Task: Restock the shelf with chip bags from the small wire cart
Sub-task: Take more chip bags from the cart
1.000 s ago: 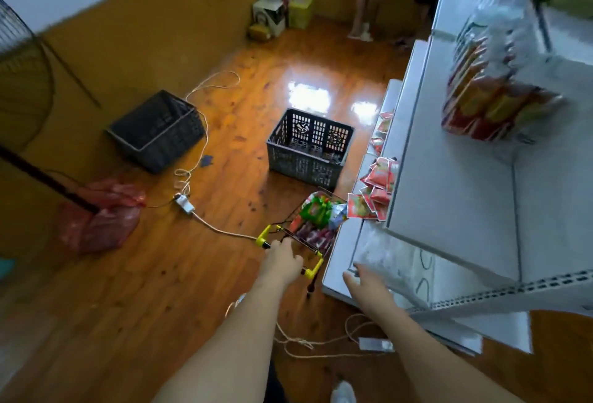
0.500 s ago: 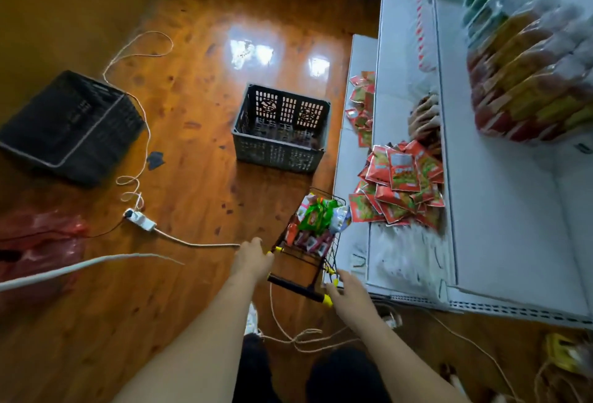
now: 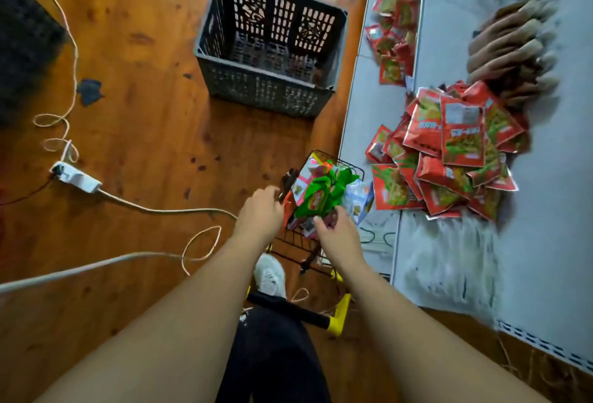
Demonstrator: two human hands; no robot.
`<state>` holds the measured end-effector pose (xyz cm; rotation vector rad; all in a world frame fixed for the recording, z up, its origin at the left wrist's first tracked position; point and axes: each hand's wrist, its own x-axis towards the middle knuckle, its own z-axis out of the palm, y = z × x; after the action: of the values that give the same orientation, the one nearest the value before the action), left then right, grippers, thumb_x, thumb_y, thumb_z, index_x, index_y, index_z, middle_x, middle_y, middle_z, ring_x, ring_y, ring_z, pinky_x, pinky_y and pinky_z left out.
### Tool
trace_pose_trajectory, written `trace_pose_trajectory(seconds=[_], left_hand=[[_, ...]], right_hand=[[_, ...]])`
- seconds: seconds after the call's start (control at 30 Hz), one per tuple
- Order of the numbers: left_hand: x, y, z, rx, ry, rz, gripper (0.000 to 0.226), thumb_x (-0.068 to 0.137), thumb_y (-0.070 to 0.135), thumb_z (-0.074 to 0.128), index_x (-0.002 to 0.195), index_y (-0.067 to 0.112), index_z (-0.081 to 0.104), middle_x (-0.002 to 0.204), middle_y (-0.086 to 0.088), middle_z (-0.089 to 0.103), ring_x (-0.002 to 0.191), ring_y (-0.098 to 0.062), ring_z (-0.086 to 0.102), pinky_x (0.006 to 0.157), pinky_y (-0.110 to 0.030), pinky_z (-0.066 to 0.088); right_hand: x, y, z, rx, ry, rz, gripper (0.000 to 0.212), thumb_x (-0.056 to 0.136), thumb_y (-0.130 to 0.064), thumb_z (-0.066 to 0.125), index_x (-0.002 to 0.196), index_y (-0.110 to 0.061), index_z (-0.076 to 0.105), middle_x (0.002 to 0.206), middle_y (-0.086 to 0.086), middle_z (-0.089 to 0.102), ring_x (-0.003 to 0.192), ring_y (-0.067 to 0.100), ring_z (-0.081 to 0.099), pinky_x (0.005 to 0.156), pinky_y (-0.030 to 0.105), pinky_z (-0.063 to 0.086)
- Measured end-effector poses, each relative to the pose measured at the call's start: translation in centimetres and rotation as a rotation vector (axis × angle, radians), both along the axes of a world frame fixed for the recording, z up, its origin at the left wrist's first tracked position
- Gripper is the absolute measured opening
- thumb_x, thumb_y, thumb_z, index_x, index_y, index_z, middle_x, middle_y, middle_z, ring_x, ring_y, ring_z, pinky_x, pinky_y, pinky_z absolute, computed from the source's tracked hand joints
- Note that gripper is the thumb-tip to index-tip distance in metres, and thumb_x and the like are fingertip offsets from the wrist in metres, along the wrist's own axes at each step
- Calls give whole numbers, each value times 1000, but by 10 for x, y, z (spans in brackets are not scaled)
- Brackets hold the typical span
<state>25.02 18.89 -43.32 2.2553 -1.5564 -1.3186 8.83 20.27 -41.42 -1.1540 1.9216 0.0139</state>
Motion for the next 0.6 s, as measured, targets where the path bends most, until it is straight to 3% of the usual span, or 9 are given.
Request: trace_pose_trajectory(seconds=[0.1,0.2,0.3,0.43,0.53,0.6], left_hand=[[-21,-28,-57,-141,-72,-135,33,94,16,50,126,14,59,119,-13,56,112,-33,54,91,-46,49],[-49,-45,-114,-223,-78,-246,33,94,13,51,127,10,56,119,-12,53,110,-32,54,87,-44,49],[-77,-44,-152,-301,-173,-292,37,95,6,44,133,5,47,125,-14,50,112,-31,52,87,-39,48],[-99,-40,-176,-414,-342,-219,45,96,8,46,140,3,41,123,-14,55,108,-28,53,84,-34,48],[-97,-41,-172,-350,-240,-123,46,89,14,61,133,8,49,117,-11,57,106,-28,52,84,-35,48],[-87,-44,-157,-295,-164,-20,37,86,17,65,122,10,57,112,-10,58,104,-28,51,84,-37,47]], right_hand=[[8,-35,-58,-53,-6,-119,74,86,-51,60,146,-15,34,137,8,50,126,26,49,95,34,41],[9,-57,-114,-53,-5,-153,79,83,-52,63,147,-15,33,139,11,49,128,28,48,101,37,40],[0,-59,-155,-45,34,-229,67,85,-44,62,140,-12,41,130,13,58,120,32,54,99,41,46],[-13,-50,-183,-115,67,-309,48,90,-32,57,133,-14,50,120,9,65,111,30,58,87,33,45],[-13,-42,-183,-149,24,-353,45,91,-33,58,132,-14,53,118,9,66,110,28,59,84,29,43],[-9,-36,-170,-150,-26,-408,38,90,-35,59,121,-13,60,111,7,68,106,30,61,90,34,49]])
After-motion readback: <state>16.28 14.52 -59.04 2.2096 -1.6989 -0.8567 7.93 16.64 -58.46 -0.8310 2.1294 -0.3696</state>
